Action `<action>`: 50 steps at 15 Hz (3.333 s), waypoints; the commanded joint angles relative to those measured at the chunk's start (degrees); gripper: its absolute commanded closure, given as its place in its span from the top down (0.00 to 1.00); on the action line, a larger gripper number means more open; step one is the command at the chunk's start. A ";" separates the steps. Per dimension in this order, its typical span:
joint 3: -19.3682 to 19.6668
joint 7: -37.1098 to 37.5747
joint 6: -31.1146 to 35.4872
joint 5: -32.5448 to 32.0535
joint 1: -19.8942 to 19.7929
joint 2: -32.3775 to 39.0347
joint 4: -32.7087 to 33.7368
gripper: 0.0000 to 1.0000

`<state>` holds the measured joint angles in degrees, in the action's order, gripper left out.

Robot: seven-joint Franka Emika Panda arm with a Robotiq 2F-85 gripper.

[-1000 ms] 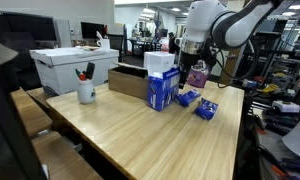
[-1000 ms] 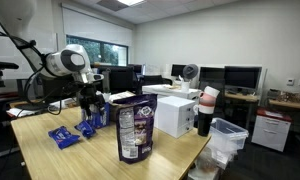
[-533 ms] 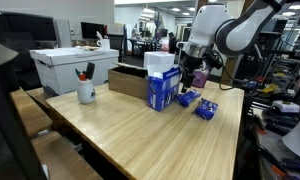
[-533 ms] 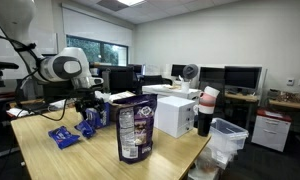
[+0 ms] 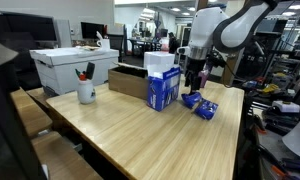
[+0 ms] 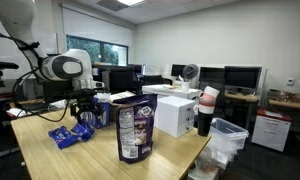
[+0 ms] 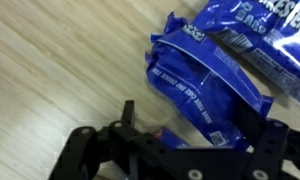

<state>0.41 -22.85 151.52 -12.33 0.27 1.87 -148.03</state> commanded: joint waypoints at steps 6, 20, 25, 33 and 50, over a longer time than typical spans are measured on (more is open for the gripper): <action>0.23 -5.59 -12.61 5.10 -0.92 0.32 4.59 1.00; 0.83 -13.97 -12.49 8.64 -1.65 2.58 6.41 1.00; 0.76 -14.32 -11.88 6.21 -1.75 3.77 6.81 0.71; 0.86 -12.52 -11.61 1.40 -1.57 3.52 6.67 0.31; 0.63 -5.61 -12.33 0.64 -1.09 -2.99 3.26 0.02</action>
<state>1.43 -31.35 138.84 -10.95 -0.59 3.52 -141.59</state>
